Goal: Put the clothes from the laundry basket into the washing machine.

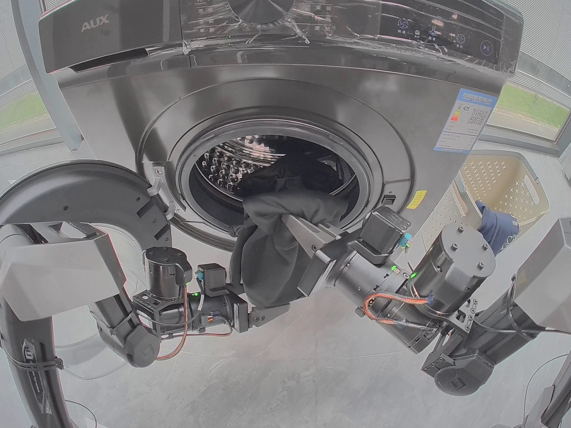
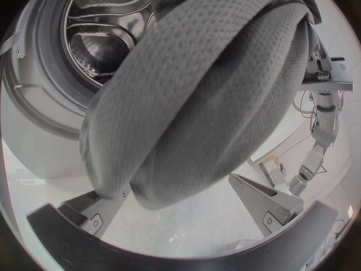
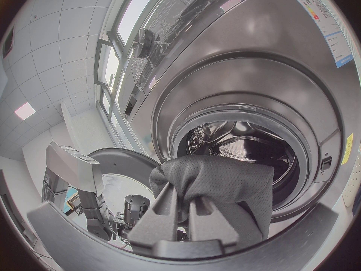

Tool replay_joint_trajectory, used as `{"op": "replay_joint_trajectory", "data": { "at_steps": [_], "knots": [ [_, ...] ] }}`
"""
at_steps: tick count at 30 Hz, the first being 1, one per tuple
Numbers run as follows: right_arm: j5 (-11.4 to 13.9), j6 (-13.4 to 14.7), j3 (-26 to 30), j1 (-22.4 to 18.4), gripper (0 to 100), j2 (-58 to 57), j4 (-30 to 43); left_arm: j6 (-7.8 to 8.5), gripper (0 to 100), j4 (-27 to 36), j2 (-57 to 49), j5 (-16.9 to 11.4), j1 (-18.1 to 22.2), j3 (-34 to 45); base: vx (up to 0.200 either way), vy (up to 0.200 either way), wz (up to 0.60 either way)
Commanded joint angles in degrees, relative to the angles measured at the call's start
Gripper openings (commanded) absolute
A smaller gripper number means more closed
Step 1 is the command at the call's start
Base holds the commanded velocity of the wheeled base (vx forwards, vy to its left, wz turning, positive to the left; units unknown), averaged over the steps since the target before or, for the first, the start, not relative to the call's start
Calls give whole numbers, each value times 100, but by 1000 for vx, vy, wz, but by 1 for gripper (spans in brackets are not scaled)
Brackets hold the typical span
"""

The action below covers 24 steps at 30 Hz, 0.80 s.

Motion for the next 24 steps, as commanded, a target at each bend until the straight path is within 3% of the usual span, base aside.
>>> {"op": "replay_joint_trajectory", "data": {
  "at_steps": [1,2,6,7,13,24],
  "knots": [
    [0,-1,10,2,0,-4,-3,-87,100,-140,76,8,-87,-80,0,0,0],
    [0,-1,10,2,0,-4,-3,-166,100,-220,76,43,-122,-62,0,0,0],
    [0,-1,10,2,0,-4,-3,-184,100,-343,76,166,-149,-36,0,0,0],
    [0,-1,10,2,0,-4,-3,-184,0,-360,76,166,-149,-18,0,0,0],
    [0,-1,10,-42,0,14,5,-184,0,-738,-11,210,-263,307,0,0,0],
    [0,-18,-16,-227,0,295,5,-122,0,-1810,-1075,201,-746,2223,0,0,0]
  ]
}}
